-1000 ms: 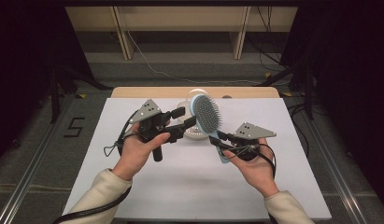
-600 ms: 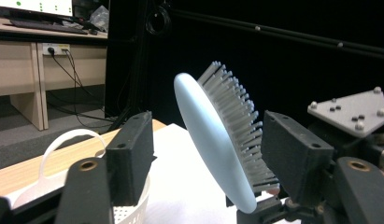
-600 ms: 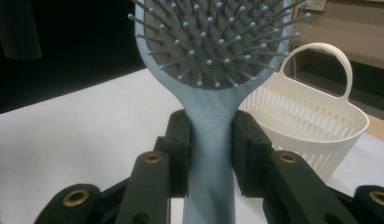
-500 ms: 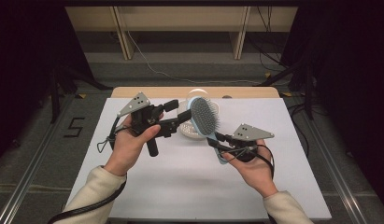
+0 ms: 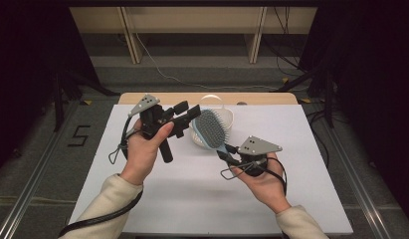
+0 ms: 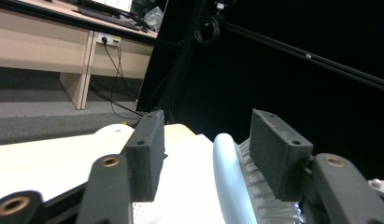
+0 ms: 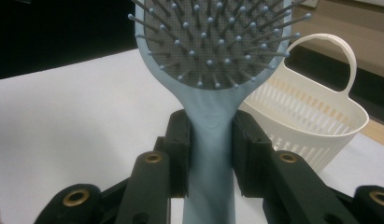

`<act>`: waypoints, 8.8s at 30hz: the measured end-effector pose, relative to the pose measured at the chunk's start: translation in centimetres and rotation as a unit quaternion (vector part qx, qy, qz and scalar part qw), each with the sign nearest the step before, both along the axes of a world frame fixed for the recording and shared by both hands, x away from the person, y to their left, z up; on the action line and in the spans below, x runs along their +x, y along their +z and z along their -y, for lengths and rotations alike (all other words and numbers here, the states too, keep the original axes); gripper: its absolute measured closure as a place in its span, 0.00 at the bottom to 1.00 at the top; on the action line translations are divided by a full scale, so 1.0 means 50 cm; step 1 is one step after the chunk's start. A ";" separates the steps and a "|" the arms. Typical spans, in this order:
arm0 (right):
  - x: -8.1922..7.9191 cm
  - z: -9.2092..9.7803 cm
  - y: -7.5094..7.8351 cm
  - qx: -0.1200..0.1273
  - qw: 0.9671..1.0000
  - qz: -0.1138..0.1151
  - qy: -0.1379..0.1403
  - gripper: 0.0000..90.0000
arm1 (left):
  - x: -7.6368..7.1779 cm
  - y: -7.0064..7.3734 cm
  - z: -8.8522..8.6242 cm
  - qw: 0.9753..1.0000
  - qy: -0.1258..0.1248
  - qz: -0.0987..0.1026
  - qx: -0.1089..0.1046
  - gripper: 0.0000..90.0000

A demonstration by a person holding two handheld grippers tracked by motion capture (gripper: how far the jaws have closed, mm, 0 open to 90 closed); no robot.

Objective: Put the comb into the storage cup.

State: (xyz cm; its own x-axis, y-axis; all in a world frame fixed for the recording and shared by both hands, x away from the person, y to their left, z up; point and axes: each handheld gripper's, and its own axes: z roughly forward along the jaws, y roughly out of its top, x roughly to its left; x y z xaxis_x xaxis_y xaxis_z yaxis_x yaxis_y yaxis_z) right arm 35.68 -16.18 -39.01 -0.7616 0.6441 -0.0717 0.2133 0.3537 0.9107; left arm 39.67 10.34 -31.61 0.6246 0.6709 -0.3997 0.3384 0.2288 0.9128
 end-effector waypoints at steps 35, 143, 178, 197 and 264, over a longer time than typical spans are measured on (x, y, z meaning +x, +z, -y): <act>-0.004 -0.005 0.004 -0.010 1.000 0.014 -0.011 0.78 | -0.001 -0.001 0.001 0.993 -0.030 -0.072 -0.083 0.65; 0.306 -0.115 -0.016 -0.008 0.992 0.004 -0.124 0.78 | -0.029 -0.185 -0.145 0.982 0.011 0.006 0.191 0.02; 0.315 -0.133 -0.037 -0.090 0.988 -0.022 -0.126 0.77 | -0.026 -0.191 -0.144 0.981 0.008 0.002 0.192 0.02; 0.311 -0.110 -0.052 -0.082 0.990 -0.052 -0.104 0.64 | -0.025 -0.197 -0.140 0.981 0.005 -0.004 0.194 0.02; 0.158 0.091 0.045 0.019 0.998 -0.014 -0.062 0.18 | -0.034 -0.202 -0.161 0.976 0.014 -0.001 0.219 0.01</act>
